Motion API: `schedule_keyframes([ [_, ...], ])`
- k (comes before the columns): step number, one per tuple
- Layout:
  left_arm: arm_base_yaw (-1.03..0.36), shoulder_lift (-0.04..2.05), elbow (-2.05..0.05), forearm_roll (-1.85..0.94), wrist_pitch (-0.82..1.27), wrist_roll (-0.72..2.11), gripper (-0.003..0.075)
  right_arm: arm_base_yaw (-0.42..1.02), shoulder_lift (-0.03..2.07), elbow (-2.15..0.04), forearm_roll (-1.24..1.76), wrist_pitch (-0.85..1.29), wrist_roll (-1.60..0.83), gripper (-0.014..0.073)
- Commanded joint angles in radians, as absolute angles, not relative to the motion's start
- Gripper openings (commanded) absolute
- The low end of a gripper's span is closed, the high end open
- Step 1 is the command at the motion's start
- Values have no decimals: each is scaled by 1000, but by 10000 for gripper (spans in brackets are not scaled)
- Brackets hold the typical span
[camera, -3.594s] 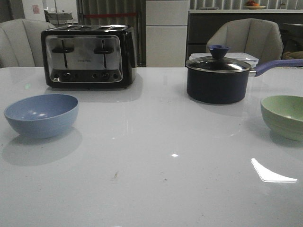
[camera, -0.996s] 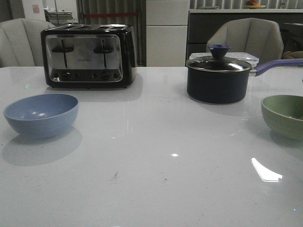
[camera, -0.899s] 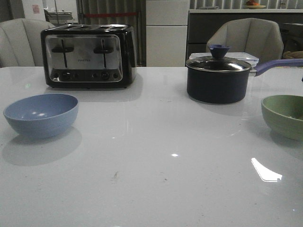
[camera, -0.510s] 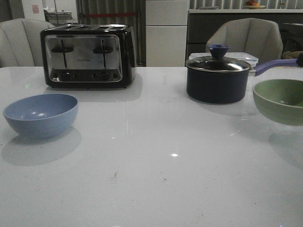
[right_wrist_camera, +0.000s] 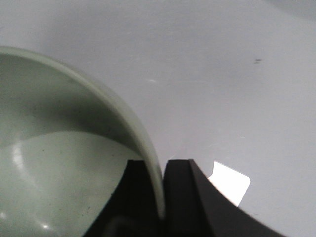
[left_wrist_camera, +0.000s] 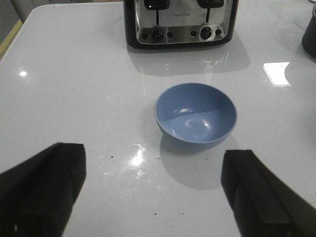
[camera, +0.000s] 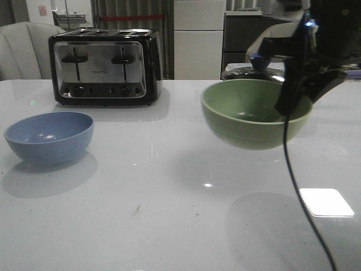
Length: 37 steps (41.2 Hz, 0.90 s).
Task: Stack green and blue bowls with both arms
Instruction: 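Lift the green bowl with the right gripper toward the table center, then set the green bowl down, open and raise the right gripper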
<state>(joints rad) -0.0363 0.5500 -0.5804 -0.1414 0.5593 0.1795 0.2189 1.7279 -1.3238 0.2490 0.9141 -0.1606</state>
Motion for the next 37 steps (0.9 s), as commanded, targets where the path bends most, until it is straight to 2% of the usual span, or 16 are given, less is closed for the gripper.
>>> schedule_keyframes([
  [1,-44,557,-609,-146,481,176,612,287,1684,-1321,302,845,-170,89],
  [11,-44,557,-609,-146,481,176,612,384,1777,-1308,333,782,-170,90],
  [22,-44,557,-609,-146,481,176,612,396,1864,-1308,342,709,-170,104],
  [24,-44,557,-609,-146,481,176,612,396,1872,-1308,342,699,-170,143],
  [32,-44,557,-609,-146,481,176,612,395,1865,-1312,339,663,-170,431],
  [34,-44,557,-609,-146,481,176,612,395,1854,-1312,334,664,-175,459],
  [37,-44,557,-609,-146,481,176,612,395,1822,-1310,325,664,-193,456],
])
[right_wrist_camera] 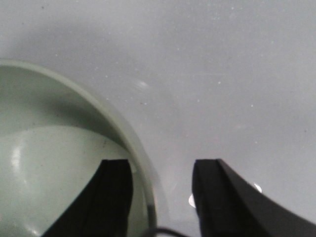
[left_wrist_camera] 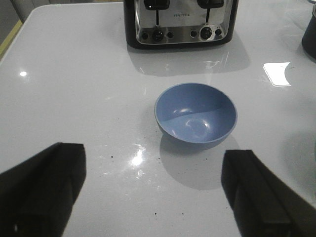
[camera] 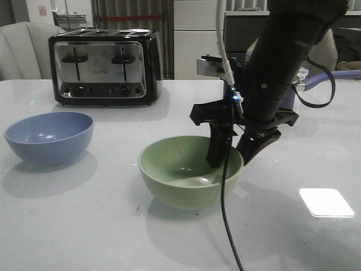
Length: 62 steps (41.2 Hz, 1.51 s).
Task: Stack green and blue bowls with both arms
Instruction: 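Set the green bowl down, open and raise the right gripper, then grasp the blue bowl rim with the left gripper and lift it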
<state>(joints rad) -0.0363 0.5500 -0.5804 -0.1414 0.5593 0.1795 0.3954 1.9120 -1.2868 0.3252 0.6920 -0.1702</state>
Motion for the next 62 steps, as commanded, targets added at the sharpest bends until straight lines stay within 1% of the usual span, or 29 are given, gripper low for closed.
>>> schedule_keyframes([
  [1,-44,557,-609,-146,481,176,612,395,1813,-1308,323,664,-201,452],
  [7,-44,557,-609,-146,483,176,612,401,1688,-1267,322,658,-261,444],
  [14,-44,557,-609,-146,488,176,612,444,1456,-1143,322,634,-396,444],
  [19,-44,574,-611,-146,495,176,612,478,1303,-1056,322,633,-440,444],
  [26,-44,674,-665,-146,567,180,612,497,1118,-937,322,643,-440,444],
  [35,-44,883,-770,-146,640,180,612,497,933,-801,324,647,-434,444],
  [43,-44,1092,-867,-146,645,180,612,497,863,-743,325,652,-432,444],
  [53,-44,1372,-1022,-154,621,180,608,497,863,-741,325,659,-432,444],
  [56,-44,1448,-1069,-163,623,180,582,497,863,-741,325,659,-432,444],
  [62,-44,1586,-1164,-177,621,180,501,497,863,-741,325,661,-432,444],
])
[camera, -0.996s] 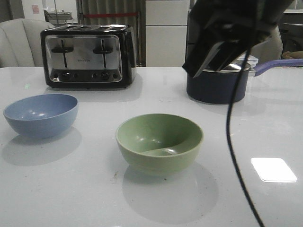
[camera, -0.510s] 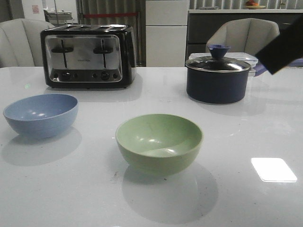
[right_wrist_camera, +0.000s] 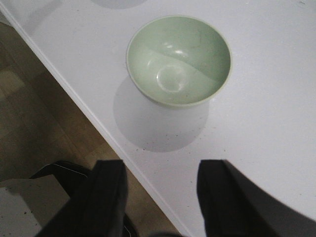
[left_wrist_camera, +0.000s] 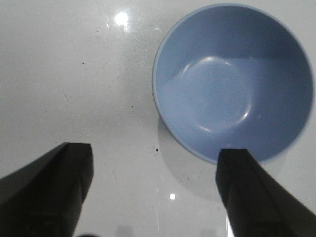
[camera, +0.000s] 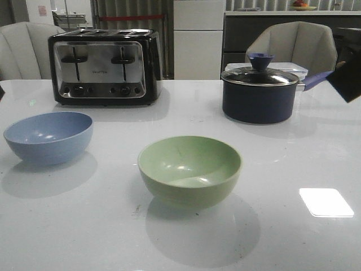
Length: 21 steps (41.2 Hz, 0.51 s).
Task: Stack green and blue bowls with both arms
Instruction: 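Grasp the blue bowl rim with the left gripper and lift it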
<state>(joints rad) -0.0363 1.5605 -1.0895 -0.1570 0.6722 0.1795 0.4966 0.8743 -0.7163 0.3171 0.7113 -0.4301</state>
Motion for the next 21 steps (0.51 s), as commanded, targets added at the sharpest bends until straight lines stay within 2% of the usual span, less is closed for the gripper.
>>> schedule_keyframes([
  [1,-44,1611,-1181,-177,619,180,486,497,863,-741,325,662,-432,444],
  [21,-44,1873,-1319,-257,562,180,280,497,863,-741,325,666,-432,444],
])
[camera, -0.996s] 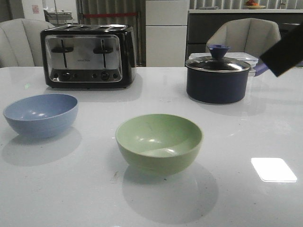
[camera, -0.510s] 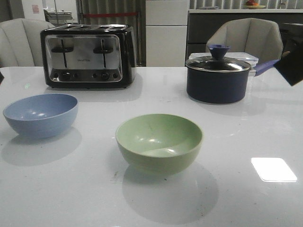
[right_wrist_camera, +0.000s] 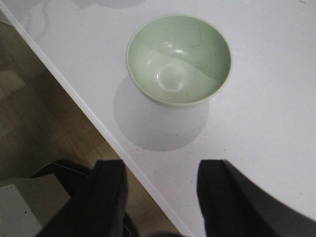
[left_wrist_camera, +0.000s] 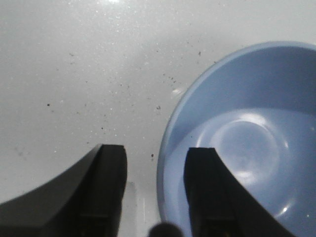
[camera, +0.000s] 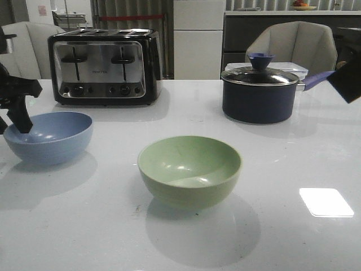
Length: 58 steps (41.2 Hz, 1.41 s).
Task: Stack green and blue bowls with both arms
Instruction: 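Grasp the blue bowl rim with the left gripper and lift it, then lower the blue bowl into the green bowl with the left gripper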
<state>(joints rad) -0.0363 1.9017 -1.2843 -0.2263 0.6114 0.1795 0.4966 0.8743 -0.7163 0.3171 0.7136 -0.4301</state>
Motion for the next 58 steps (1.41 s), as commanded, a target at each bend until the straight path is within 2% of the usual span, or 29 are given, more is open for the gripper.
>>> schedule_keyframes([
  [1,-44,1875,-1319,-259,562,180,265,497,863,-741,325,666,-432,444],
  [10,-44,1873,-1319,-264,564,180,90,497,863,-741,325,665,-432,445],
  [22,-68,1755,-1332,-264,643,226,96,497,863,-741,325,665,-432,445],
  [30,-163,1633,-1365,-266,782,278,96,497,863,-741,325,665,-432,445],
  [37,-299,1611,-1409,-285,864,278,96,497,863,-741,325,665,-432,445],
  [48,-510,1640,-1412,-292,810,278,96,497,863,-741,325,666,-432,445],
  [58,-594,1715,-1414,-299,750,278,96,497,863,-741,325,674,-432,445],
])
